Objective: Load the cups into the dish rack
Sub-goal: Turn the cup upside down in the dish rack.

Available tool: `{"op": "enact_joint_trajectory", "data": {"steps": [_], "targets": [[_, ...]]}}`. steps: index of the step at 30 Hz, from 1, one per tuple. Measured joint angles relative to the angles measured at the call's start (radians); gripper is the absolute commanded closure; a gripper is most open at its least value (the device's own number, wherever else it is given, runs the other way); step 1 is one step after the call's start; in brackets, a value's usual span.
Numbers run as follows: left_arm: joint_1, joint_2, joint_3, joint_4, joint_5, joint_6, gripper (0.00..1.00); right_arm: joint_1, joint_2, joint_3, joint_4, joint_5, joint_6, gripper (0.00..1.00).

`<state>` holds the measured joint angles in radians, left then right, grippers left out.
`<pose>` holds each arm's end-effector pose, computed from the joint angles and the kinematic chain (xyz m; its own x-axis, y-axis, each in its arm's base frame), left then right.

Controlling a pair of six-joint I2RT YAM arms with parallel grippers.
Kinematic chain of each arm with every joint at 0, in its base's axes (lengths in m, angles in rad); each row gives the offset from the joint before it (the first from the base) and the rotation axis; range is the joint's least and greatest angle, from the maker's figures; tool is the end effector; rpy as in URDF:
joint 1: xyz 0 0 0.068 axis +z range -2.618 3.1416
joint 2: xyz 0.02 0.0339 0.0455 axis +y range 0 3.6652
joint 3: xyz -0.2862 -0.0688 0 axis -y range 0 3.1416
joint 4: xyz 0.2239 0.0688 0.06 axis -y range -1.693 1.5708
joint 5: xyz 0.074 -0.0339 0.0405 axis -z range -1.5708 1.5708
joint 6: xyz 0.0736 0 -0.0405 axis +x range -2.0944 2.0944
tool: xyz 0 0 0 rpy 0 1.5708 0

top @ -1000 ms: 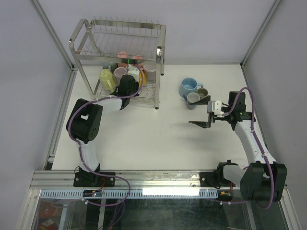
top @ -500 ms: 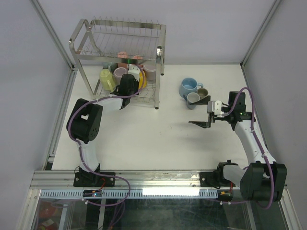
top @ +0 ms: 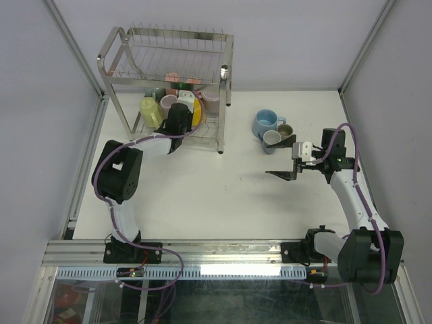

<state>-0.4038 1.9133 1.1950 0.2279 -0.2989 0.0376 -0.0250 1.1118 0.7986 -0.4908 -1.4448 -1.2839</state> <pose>0.4237 -0.1575 0.2129 -0.4277 0.2218 -0.8763 0.1528 0.9732 0.1718 0.1842 0.0684 0.2982 0.4533 -0.1319 -0.8816 -0.8843 0.0577 -0.4633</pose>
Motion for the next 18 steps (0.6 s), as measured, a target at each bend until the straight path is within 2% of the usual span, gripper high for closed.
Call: {"op": "enact_joint_trajectory", "data": {"steps": [8, 18], "targets": [[0.000, -0.016, -0.001, 0.005, -0.067, 0.025, 0.72, -0.002, 0.000, 0.000, 0.000, 0.000, 0.000, 0.19], [0.000, -0.089, -0.060, 0.020, -0.068, 0.017, 0.70, -0.004, 0.000, 0.000, 0.000, -0.001, 0.000, 0.19]]}}
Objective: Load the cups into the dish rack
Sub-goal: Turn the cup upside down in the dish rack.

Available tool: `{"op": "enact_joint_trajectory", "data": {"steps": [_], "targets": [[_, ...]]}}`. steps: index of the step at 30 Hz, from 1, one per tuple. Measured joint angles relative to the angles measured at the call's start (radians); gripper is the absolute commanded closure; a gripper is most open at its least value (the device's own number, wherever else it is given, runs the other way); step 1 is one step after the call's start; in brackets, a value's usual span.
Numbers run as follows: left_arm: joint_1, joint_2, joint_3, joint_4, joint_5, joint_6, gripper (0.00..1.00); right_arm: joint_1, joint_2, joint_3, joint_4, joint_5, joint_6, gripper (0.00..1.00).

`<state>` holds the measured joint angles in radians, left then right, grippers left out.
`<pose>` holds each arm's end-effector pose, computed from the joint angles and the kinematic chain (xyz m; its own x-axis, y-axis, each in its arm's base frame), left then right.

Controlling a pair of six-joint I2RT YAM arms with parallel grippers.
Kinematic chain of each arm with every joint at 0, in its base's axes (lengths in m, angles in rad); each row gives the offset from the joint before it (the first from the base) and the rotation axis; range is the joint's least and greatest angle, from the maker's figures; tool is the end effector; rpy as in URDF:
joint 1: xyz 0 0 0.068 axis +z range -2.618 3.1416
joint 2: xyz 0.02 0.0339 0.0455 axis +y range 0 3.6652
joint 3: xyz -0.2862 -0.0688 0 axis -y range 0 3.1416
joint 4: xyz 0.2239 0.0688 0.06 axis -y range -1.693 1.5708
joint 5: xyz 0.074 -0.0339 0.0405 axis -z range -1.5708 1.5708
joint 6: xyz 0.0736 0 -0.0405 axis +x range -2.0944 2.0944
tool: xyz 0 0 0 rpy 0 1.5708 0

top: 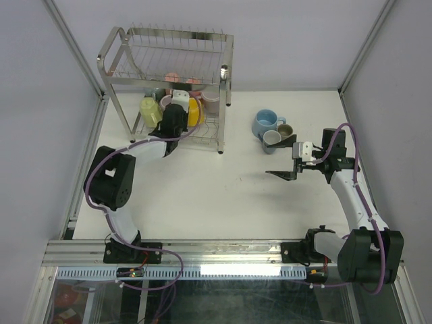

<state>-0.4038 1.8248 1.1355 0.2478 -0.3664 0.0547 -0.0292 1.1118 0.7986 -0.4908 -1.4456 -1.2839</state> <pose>0.4075 -0.1454 0.2334 -0.3886 0.2215 -0.8944 0.0904 0.9751 0.2023 0.1845 0.0677 0.2983 0.4528 -0.1330 -0.8816 -0.8841 0.0612 -0.4633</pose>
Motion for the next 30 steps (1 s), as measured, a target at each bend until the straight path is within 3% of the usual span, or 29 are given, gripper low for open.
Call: {"op": "enact_joint_trajectory", "data": {"steps": [7, 18, 22, 27, 30], "targets": [[0.006, -0.087, -0.096, 0.013, 0.019, -0.029, 0.60, 0.000, 0.000, 0.000, 0.000, 0.000, 0.001, 0.19], [0.006, -0.357, -0.269, 0.203, 0.077, -0.121, 0.48, -0.004, 0.000, 0.000, 0.000, -0.006, 0.003, 0.18], [0.006, -0.415, -0.348, 0.210, 0.100, -0.148, 0.31, -0.005, 0.000, 0.000, 0.000, -0.007, 0.003, 0.18], [0.006, -0.526, -0.465, 0.226, 0.140, -0.209, 0.03, -0.009, 0.000, 0.000, 0.000, -0.007, 0.007, 0.18], [0.006, -0.608, -0.544, 0.254, 0.160, -0.261, 0.01, -0.015, 0.000, 0.000, 0.000, -0.006, 0.013, 0.18]]}}
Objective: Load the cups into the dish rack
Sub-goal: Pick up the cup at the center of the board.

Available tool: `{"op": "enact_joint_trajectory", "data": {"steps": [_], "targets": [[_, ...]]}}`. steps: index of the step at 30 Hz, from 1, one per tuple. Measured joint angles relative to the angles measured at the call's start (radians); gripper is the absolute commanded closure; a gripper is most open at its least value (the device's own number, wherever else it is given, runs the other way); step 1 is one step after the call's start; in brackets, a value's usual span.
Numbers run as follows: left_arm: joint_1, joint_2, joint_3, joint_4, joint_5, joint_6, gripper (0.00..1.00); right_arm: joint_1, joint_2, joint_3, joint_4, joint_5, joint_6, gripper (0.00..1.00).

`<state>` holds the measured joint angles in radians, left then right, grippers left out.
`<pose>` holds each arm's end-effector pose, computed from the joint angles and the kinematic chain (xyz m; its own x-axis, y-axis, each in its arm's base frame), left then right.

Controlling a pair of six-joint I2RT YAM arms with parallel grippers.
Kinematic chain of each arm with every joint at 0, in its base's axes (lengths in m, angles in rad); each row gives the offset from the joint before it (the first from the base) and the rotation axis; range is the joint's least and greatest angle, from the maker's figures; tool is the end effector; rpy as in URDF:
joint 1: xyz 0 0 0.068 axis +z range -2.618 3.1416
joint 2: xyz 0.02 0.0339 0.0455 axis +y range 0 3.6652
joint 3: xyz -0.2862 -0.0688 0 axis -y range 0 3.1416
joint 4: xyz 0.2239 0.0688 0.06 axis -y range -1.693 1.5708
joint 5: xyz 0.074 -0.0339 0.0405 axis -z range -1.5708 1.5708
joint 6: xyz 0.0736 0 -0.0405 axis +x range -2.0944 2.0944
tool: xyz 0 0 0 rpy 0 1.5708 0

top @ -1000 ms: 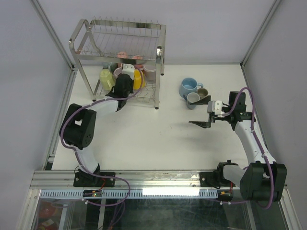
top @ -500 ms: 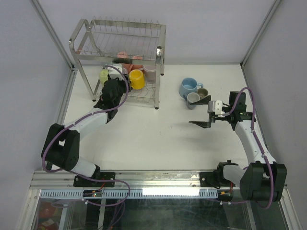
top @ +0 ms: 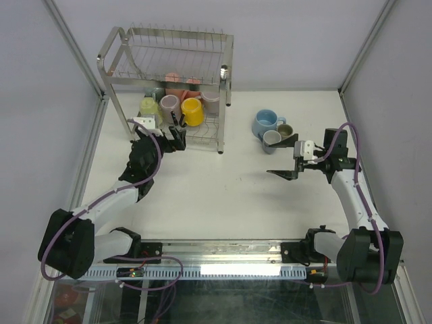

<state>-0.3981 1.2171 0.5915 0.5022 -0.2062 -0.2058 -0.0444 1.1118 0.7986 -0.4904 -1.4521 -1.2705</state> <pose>0.2662 -0.0956 0.2815 -0.1503 -0.1538 -0.9766 0.1649 0.9701 -0.1781 0.1852 0.0649 0.2986 0.4400 -0.1328 -0.8881 -0.8891 0.0746 -0.4516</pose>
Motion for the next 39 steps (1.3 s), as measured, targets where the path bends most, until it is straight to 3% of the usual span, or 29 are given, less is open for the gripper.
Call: {"op": "enact_joint_trajectory", "data": {"steps": [7, 14, 19, 24, 32, 39], "targets": [[0.000, -0.158, -0.145, 0.052, 0.080, -0.128, 0.01, -0.020, 0.000, 0.000, 0.031, 0.029, 0.065, 0.18], [0.000, -0.256, -0.266, 0.084, 0.211, -0.267, 0.01, -0.028, 0.049, 0.067, 0.105, 0.174, 0.323, 0.21], [0.000, -0.296, -0.344, 0.109, 0.292, -0.365, 0.01, -0.027, 0.199, 0.278, 0.057, 0.372, 0.526, 0.32], [0.000, -0.309, -0.371, 0.135, 0.328, -0.424, 0.01, 0.002, 0.335, 0.413, 0.008, 0.623, 0.720, 0.37], [0.000, -0.311, -0.372, 0.154, 0.349, -0.461, 0.01, 0.096, 0.478, 0.431, 0.014, 1.016, 1.043, 0.37], [0.000, -0.331, -0.394, 0.164, 0.351, -0.481, 0.01, 0.138, 0.519, 0.437, 0.040, 1.238, 1.258, 0.44]]}}
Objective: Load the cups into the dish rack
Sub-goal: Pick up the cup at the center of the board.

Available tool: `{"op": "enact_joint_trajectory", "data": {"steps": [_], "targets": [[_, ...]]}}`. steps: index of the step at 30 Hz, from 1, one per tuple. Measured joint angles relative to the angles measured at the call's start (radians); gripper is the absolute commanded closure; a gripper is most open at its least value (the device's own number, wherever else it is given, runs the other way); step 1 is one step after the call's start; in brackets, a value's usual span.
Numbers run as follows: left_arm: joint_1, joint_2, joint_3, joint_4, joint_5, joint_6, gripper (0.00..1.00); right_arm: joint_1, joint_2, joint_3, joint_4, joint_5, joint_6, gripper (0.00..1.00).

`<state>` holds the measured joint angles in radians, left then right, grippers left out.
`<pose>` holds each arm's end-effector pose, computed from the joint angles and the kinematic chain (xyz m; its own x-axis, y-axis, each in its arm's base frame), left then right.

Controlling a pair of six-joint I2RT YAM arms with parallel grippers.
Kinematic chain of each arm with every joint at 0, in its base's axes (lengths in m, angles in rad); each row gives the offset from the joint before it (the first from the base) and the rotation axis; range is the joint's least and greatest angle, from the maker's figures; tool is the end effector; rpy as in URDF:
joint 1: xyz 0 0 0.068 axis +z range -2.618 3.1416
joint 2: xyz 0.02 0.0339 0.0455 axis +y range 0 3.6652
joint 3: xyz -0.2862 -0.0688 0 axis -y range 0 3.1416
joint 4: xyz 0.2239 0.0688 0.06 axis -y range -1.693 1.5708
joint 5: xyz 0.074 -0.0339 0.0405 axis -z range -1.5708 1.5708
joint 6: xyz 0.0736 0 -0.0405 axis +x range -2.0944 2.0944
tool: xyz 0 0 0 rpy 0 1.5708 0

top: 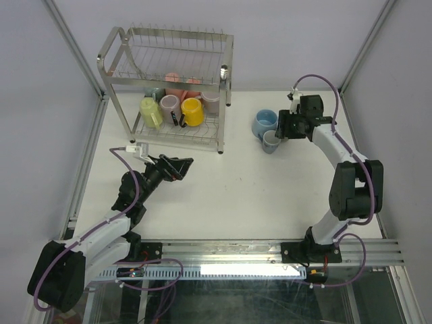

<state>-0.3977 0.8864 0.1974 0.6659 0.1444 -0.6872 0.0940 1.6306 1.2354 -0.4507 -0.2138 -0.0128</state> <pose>0.1774 -0.0860 0.2358 -0.3437 -0.5365 -0.7707 0.3853 0.6679 -0.6368 0.3605 0.0497 0.2591 -0.7422 -0.0825 -0.6650 -0.2413 0.9587 0.1503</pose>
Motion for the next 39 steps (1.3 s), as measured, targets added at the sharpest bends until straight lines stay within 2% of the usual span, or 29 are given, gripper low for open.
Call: {"op": "enact_joint_trajectory", "data": {"steps": [10, 16, 19, 24, 29, 35, 39], "targets": [[0.000, -0.019, -0.016, 0.002, 0.003, -0.010, 0.01, 0.030, 0.111, 0.038, -0.011, 0.087, 0.064, 0.59], [0.000, -0.024, -0.017, 0.013, 0.023, -0.018, 0.02, 0.035, 0.135, 0.042, -0.025, 0.074, 0.054, 0.94], [0.000, -0.025, -0.017, 0.021, 0.042, -0.033, 0.02, 0.035, 0.136, 0.046, -0.041, 0.059, 0.048, 1.00], [0.000, -0.023, -0.027, 0.084, 0.085, -0.075, 0.03, 0.035, 0.126, 0.029, -0.035, 0.043, 0.036, 1.00], [0.000, 0.023, -0.049, 0.217, 0.156, -0.154, 0.05, 0.034, 0.043, -0.039, -0.030, -0.025, 0.000, 1.00], [-0.005, 0.175, -0.050, 0.466, 0.267, -0.308, 0.08, -0.008, -0.130, -0.111, -0.003, -0.304, -0.114, 1.00], [-0.055, 0.304, -0.050, 0.639, 0.315, -0.400, 0.10, -0.047, -0.222, -0.135, 0.026, -0.502, -0.196, 1.00]]}}
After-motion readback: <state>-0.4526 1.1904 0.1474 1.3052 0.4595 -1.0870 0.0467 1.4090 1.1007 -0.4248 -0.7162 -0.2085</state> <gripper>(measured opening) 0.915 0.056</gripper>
